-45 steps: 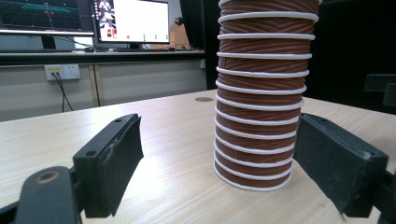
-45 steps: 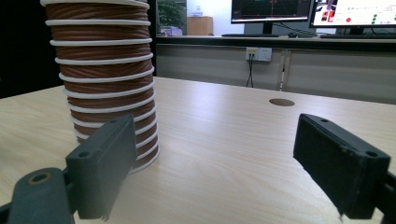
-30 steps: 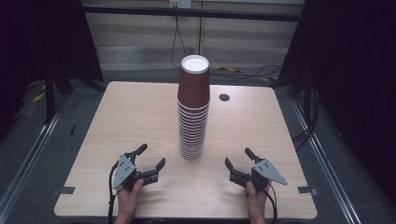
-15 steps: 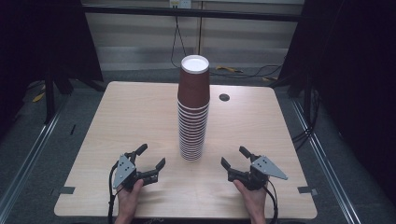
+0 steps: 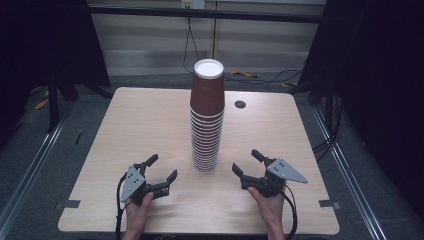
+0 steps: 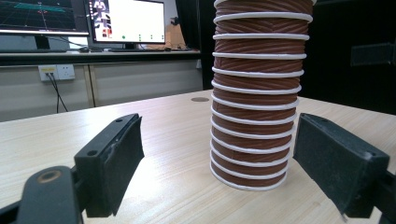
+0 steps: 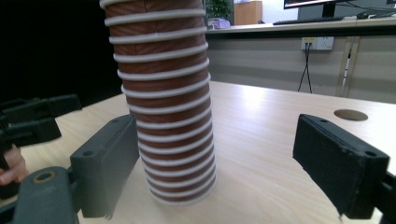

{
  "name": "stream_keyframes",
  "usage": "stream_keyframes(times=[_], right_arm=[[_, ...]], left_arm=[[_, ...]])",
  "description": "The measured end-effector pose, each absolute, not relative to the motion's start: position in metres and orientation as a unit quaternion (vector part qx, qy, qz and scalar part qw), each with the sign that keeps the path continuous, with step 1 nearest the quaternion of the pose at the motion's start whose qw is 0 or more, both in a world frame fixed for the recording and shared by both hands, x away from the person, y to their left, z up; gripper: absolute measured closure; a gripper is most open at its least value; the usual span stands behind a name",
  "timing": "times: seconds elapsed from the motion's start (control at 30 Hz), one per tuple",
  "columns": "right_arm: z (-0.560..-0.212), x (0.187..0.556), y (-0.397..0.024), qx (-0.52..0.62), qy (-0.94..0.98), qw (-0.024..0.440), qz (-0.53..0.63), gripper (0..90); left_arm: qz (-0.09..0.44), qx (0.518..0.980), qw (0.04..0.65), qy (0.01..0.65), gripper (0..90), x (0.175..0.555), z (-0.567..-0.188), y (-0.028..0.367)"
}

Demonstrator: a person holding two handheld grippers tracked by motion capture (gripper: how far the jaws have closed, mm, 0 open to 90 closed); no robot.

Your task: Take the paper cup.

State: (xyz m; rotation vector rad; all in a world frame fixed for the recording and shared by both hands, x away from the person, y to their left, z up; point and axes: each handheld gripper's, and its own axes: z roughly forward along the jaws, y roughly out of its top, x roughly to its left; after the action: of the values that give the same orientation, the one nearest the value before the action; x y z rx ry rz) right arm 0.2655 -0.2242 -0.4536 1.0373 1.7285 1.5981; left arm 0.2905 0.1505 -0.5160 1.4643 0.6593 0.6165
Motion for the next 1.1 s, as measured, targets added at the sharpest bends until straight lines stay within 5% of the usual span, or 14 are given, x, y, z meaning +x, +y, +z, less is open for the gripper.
stream_keyframes(times=[1.1], right_arm=[[-0.384, 0.284, -0.203, 0.296, 0.67, 0.27, 0.625, 20.5]], left_arm=[[0.265, 0.648, 0.656, 0.284, 15.7, 0.29, -0.516, 0.151]])
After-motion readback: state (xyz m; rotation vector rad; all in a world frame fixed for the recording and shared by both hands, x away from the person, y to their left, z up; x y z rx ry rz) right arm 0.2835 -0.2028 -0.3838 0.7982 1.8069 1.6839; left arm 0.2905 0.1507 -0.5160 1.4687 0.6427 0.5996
